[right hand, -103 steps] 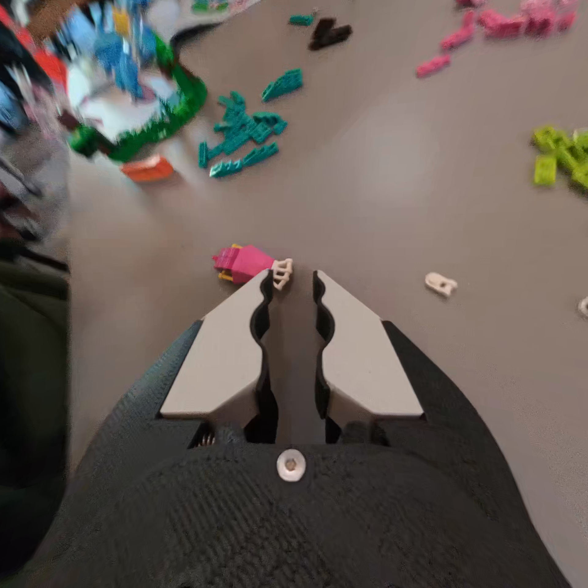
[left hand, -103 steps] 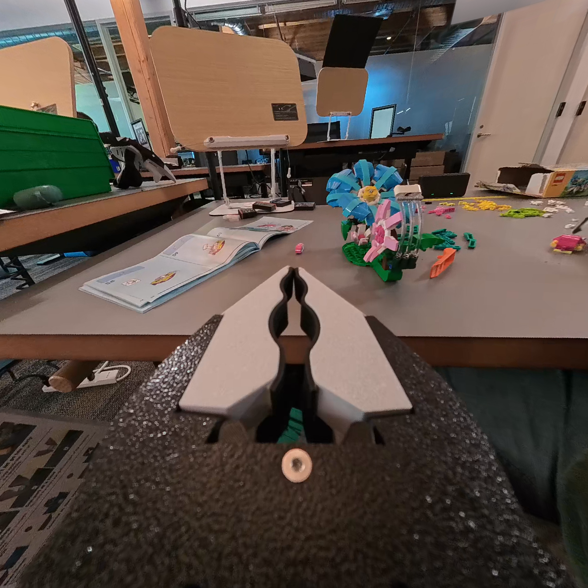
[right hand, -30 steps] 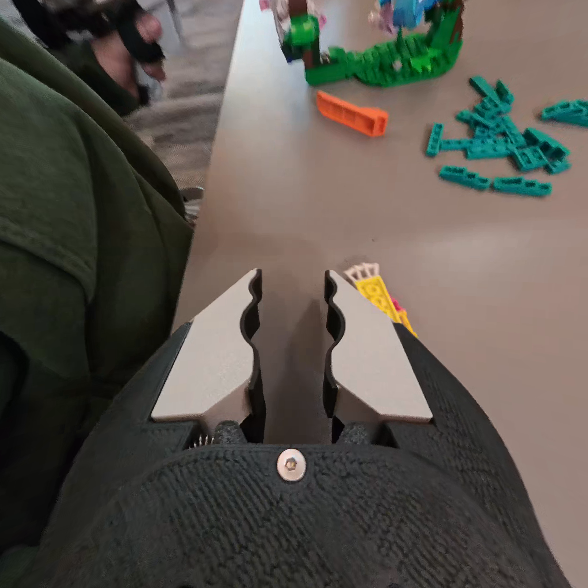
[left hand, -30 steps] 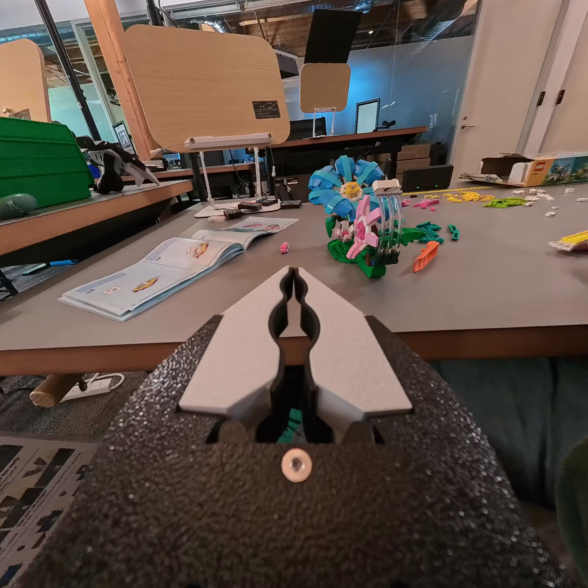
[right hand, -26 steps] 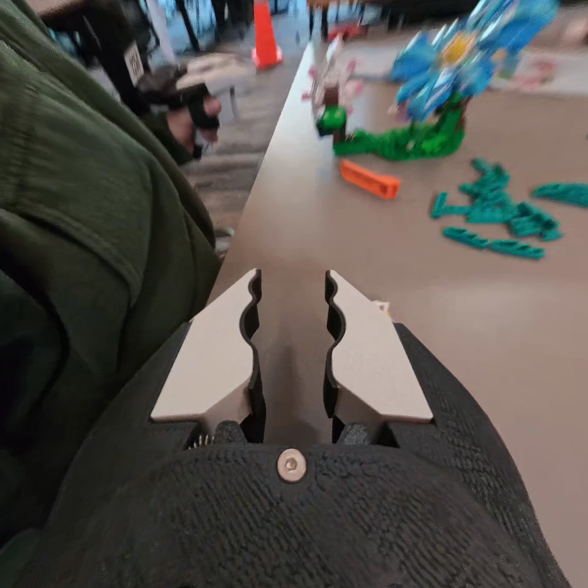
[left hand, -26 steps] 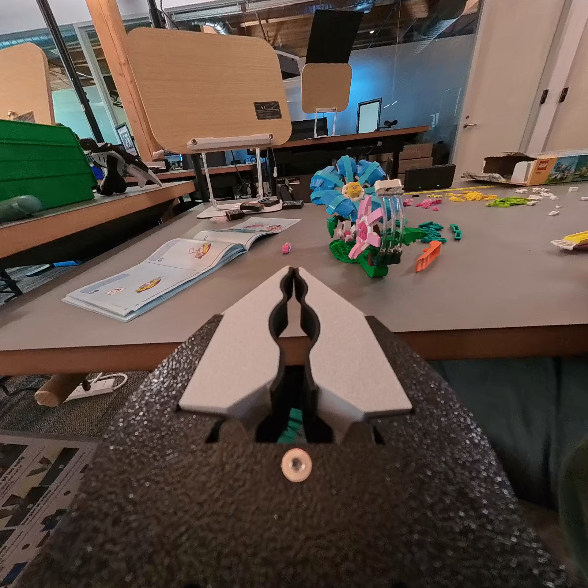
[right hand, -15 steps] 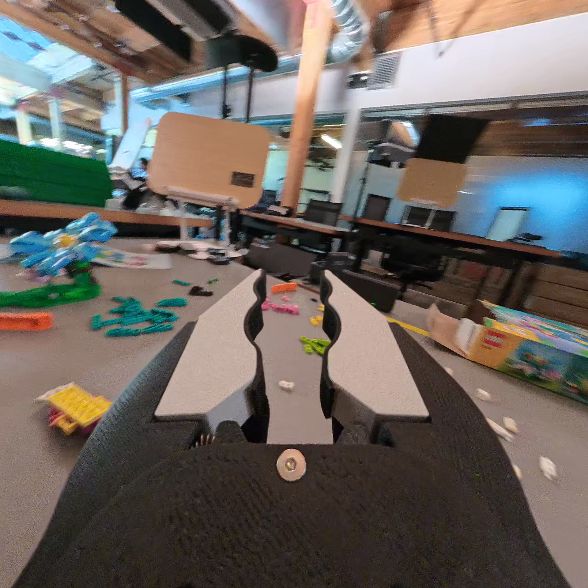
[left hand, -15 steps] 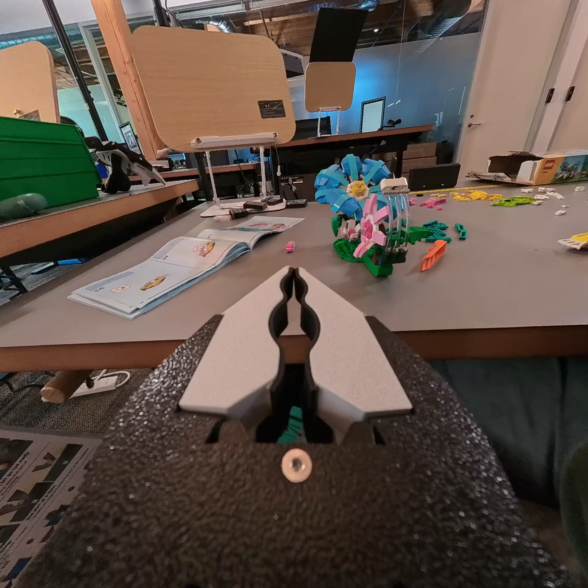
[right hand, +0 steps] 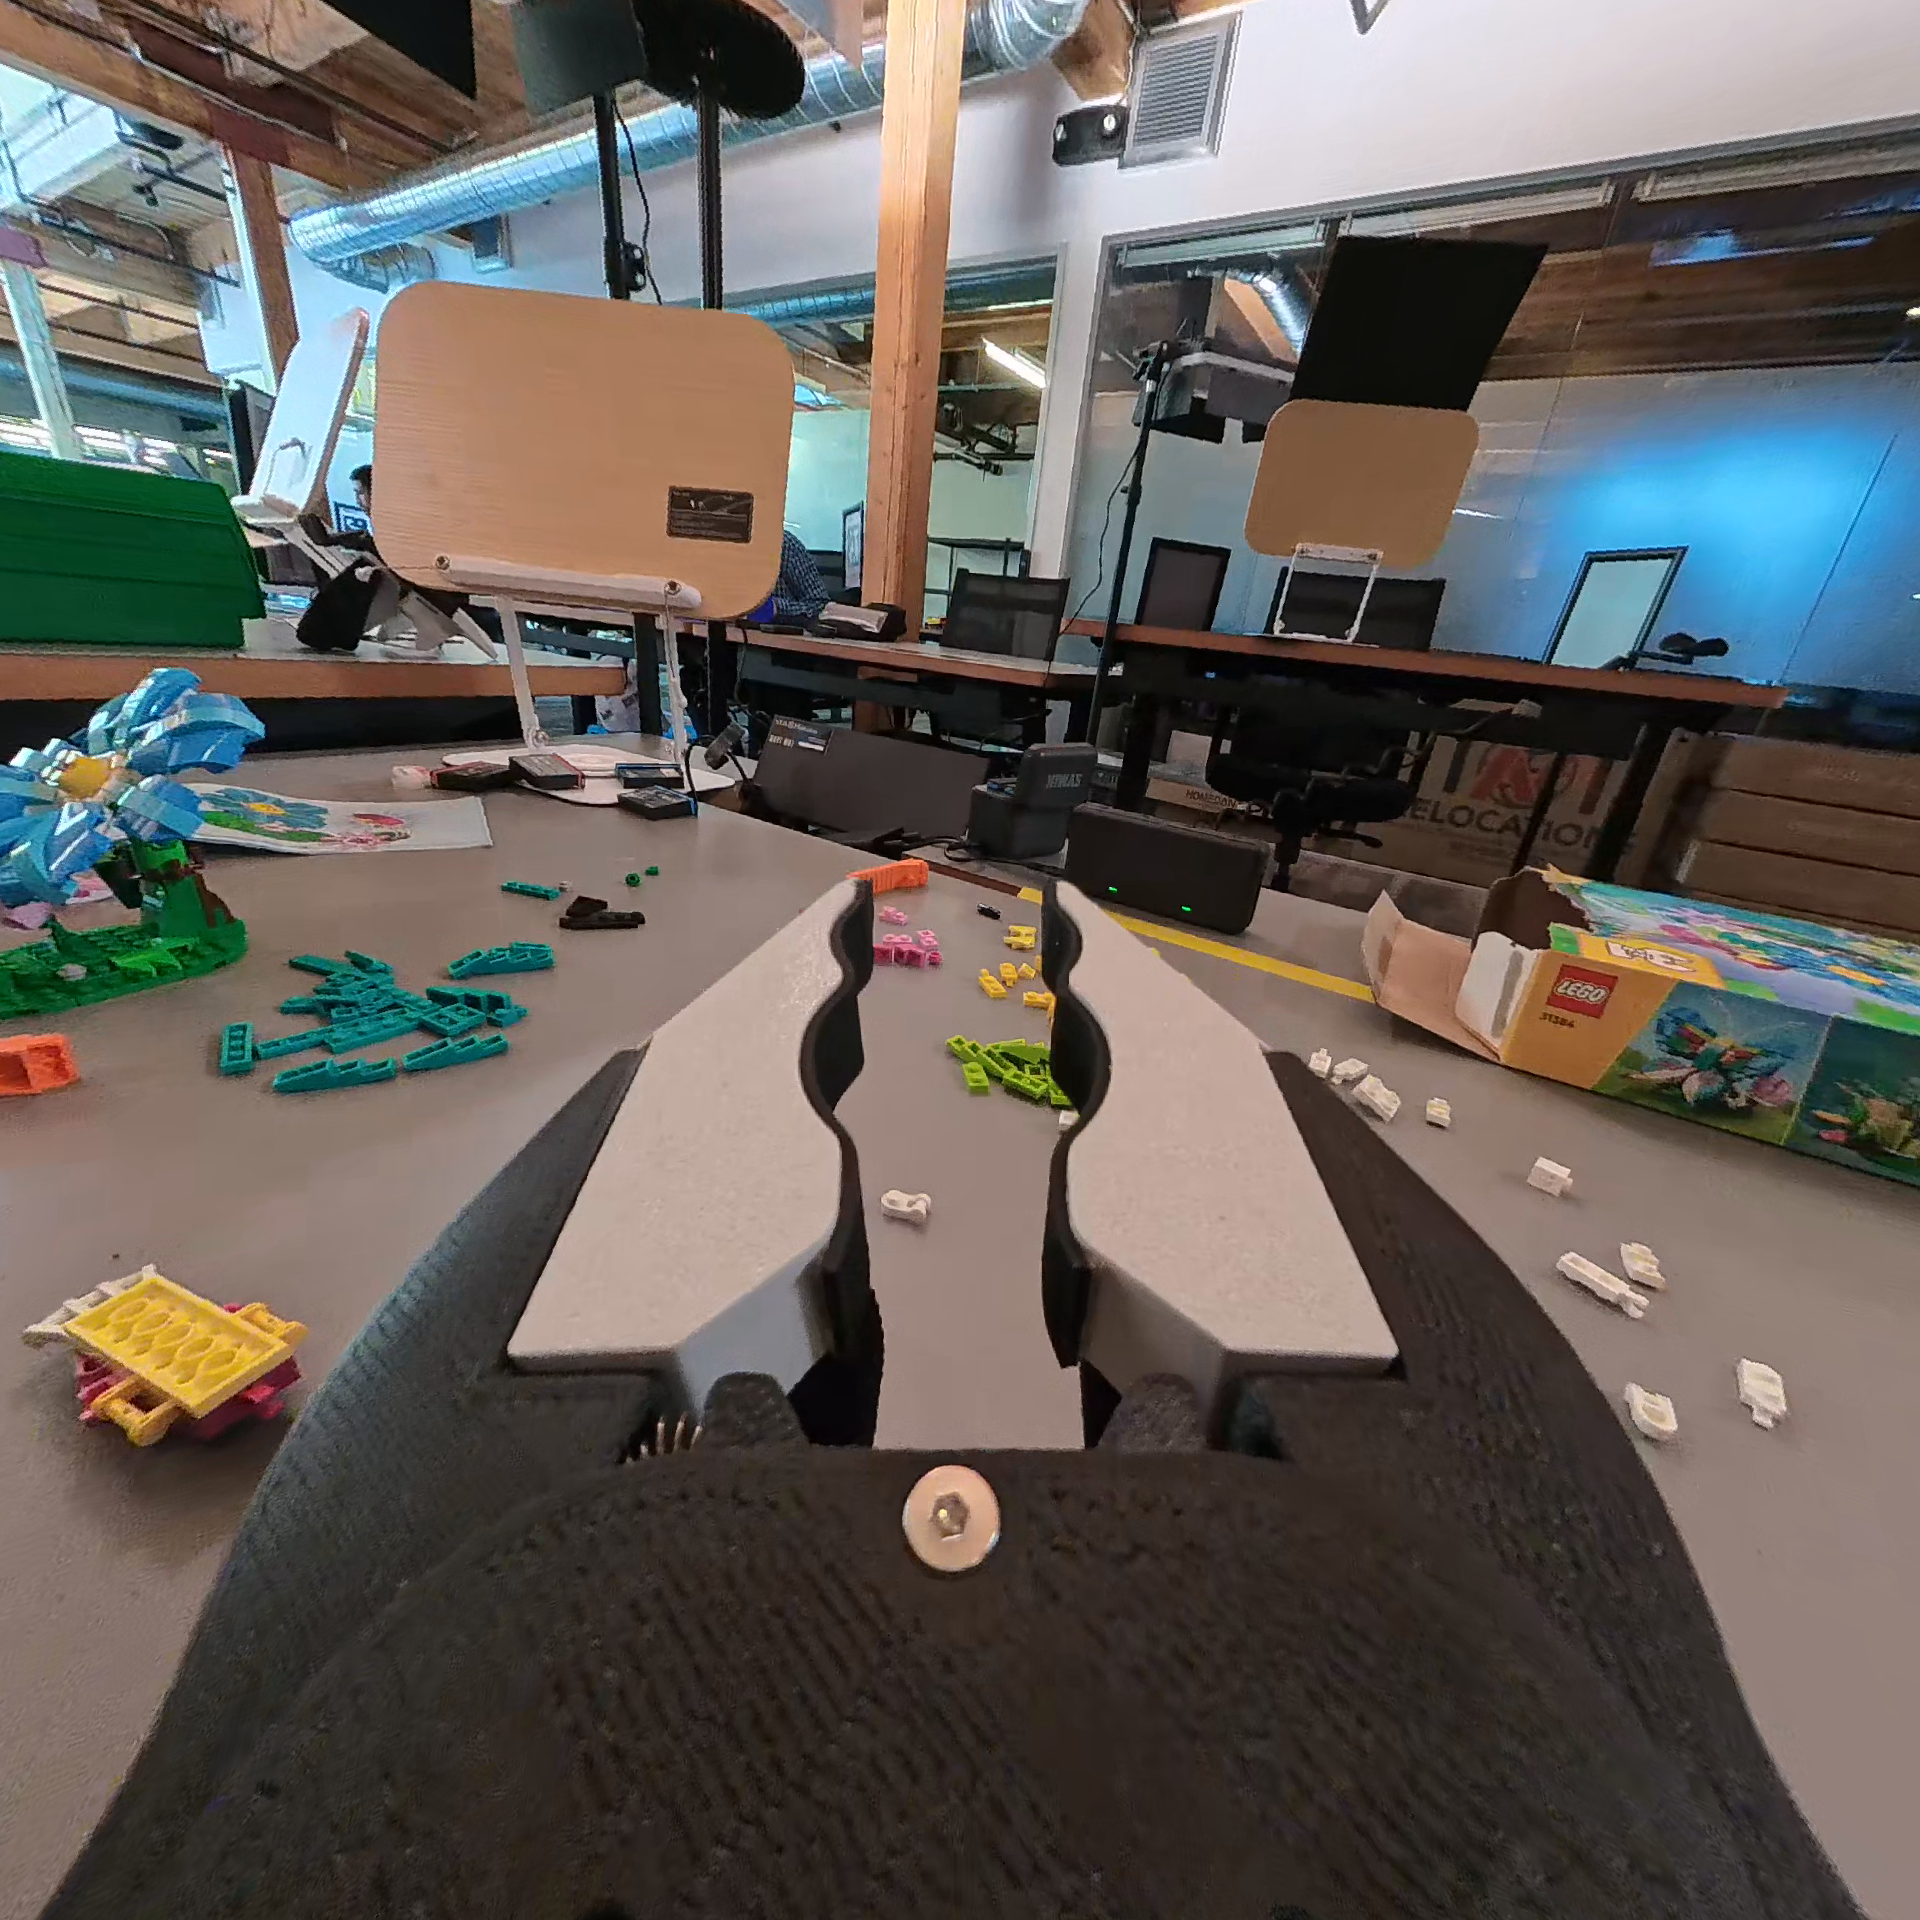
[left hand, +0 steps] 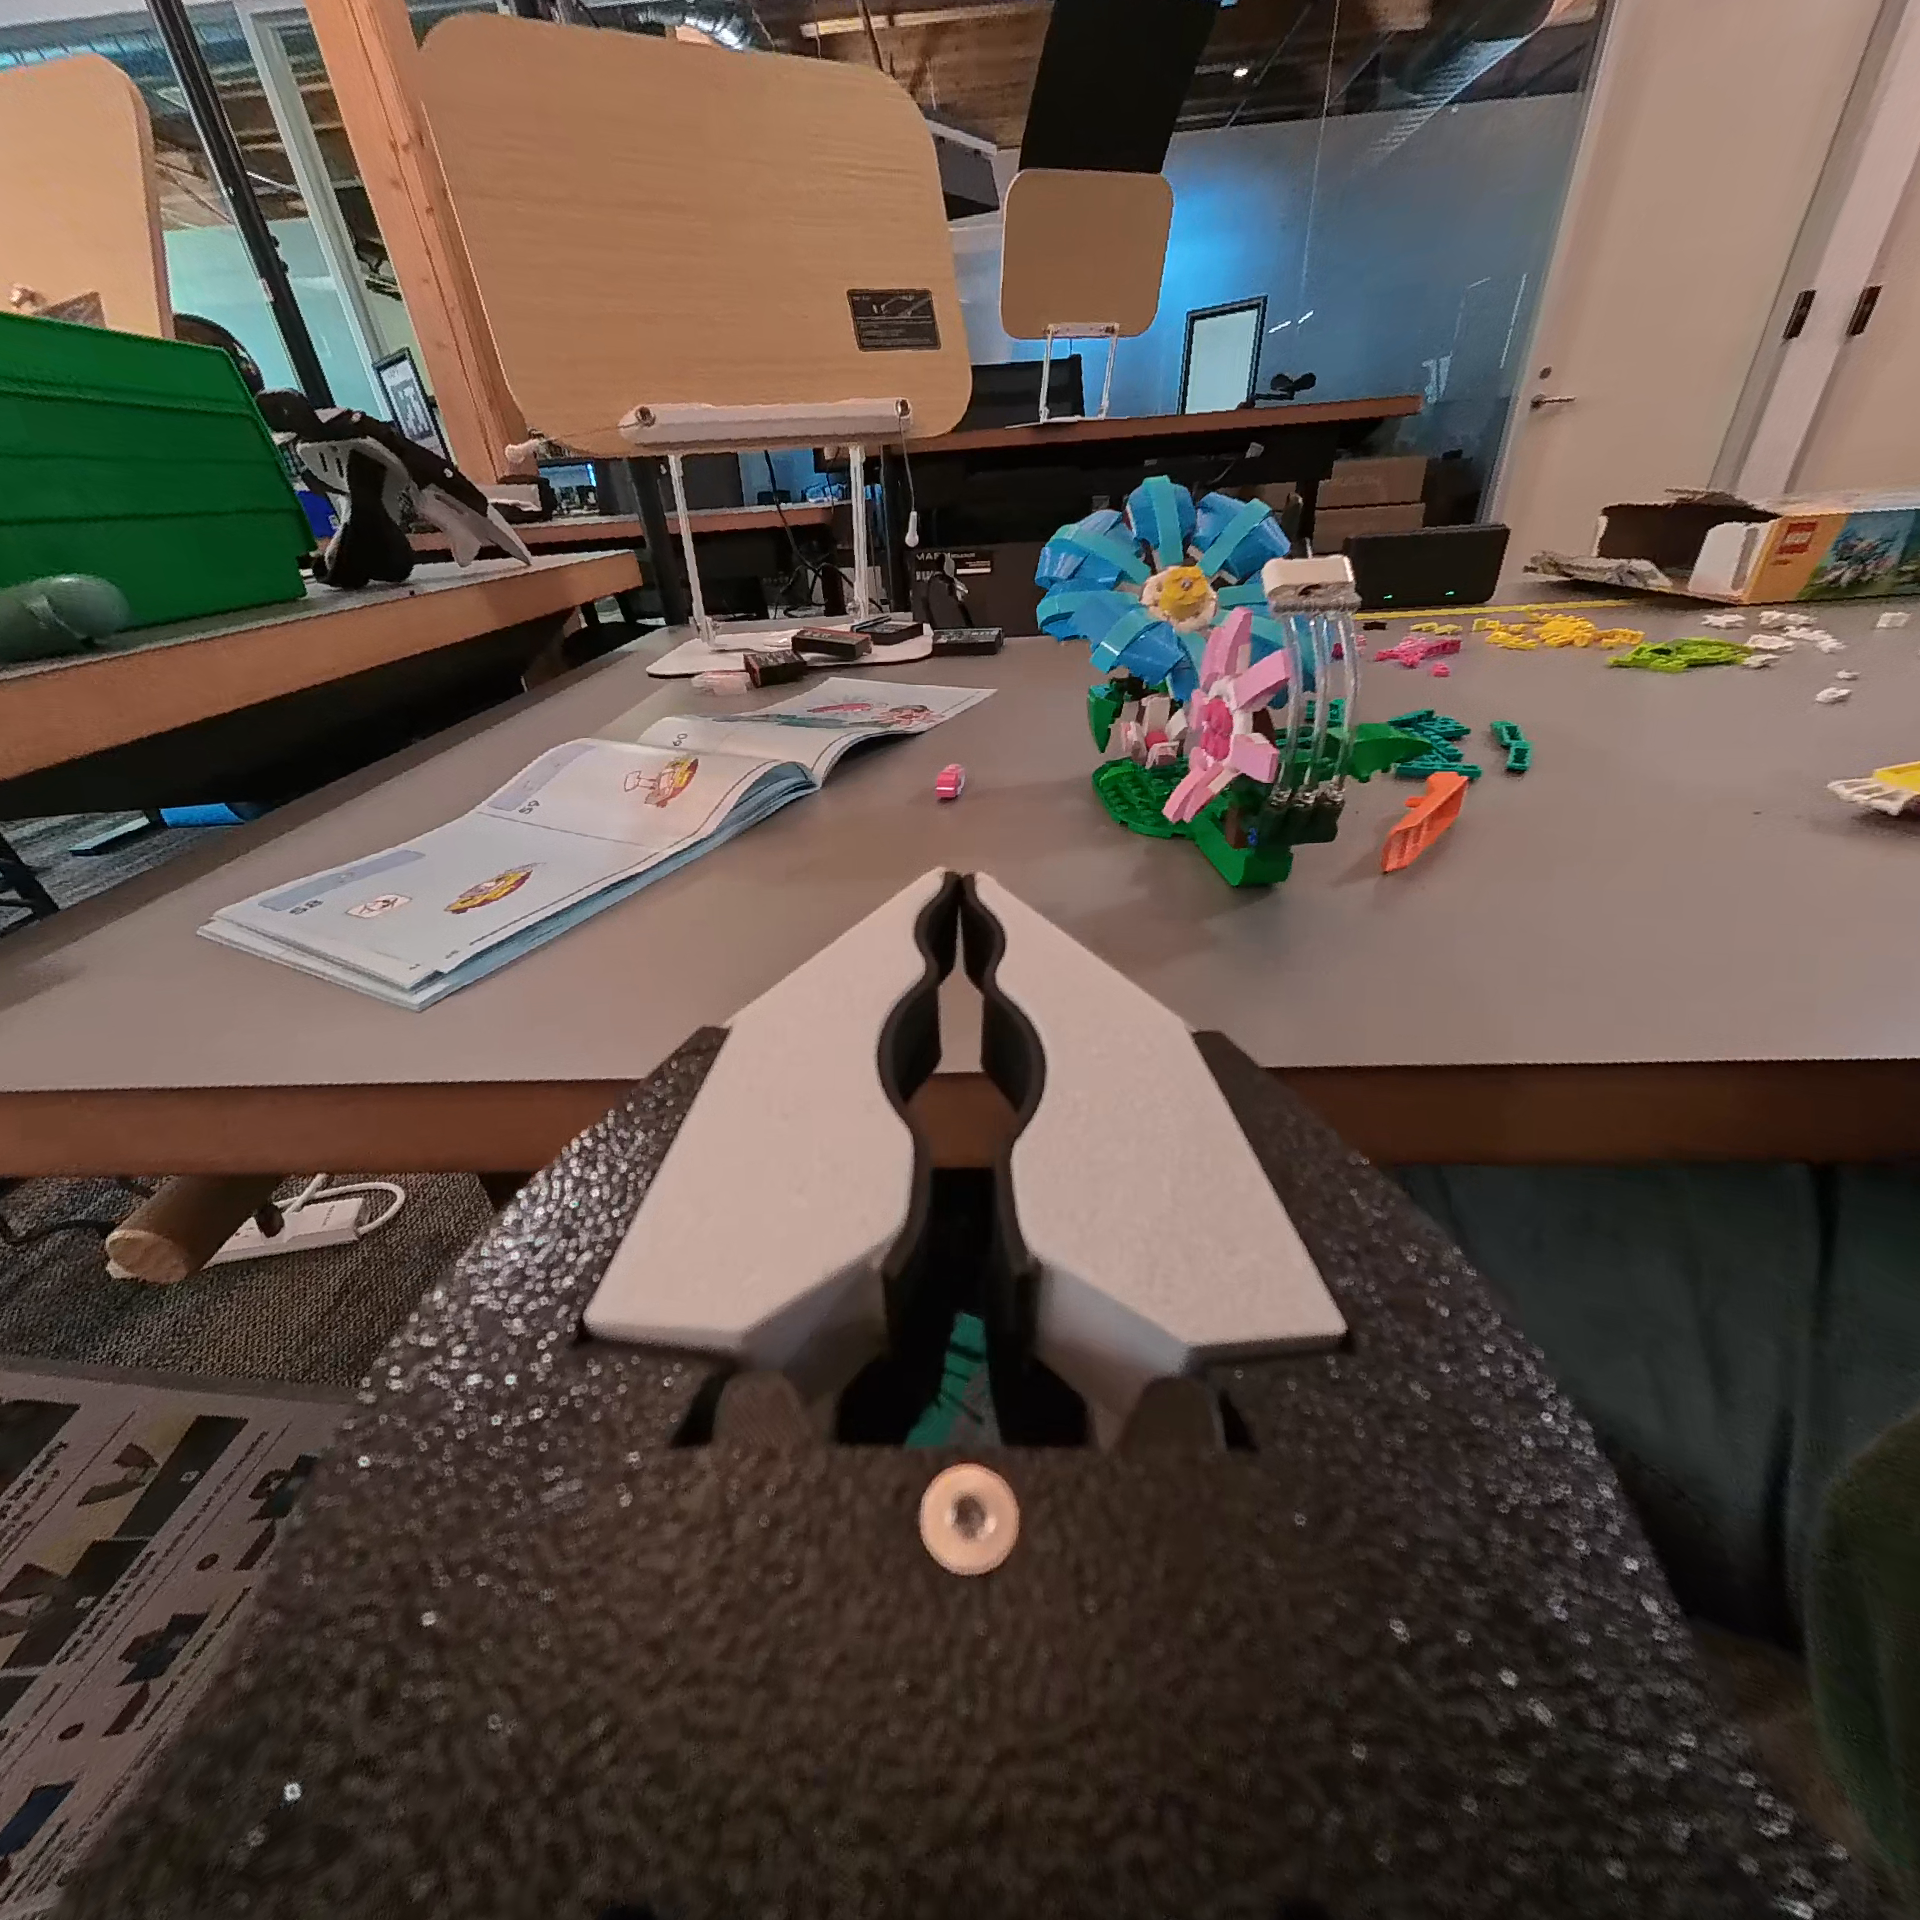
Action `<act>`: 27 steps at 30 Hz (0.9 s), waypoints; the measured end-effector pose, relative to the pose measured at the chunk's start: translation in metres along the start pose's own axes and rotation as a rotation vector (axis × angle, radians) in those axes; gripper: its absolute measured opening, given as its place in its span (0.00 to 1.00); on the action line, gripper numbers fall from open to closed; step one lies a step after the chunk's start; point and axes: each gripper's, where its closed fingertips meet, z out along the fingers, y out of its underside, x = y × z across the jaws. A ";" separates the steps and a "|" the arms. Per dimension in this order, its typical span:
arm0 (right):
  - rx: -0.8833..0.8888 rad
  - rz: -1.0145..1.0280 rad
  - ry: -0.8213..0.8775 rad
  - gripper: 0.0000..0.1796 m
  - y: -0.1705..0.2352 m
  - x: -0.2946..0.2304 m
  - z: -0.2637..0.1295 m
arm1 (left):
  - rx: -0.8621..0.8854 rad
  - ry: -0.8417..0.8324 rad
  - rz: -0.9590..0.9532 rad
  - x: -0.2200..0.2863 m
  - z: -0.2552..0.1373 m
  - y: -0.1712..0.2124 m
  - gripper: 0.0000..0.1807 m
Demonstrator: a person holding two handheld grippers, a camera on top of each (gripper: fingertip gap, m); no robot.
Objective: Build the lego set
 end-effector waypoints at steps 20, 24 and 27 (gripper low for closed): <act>-0.022 -0.013 0.002 0.16 0.004 0.000 0.001 | -0.016 0.000 -0.031 -0.002 0.001 0.007 0.00; -0.027 -0.040 0.078 0.17 0.003 0.010 -0.001 | -0.015 0.000 -0.032 -0.002 0.001 0.006 0.00; -0.052 -0.102 0.251 0.20 0.004 0.035 -0.008 | -0.021 0.004 -0.037 -0.002 0.002 0.008 0.00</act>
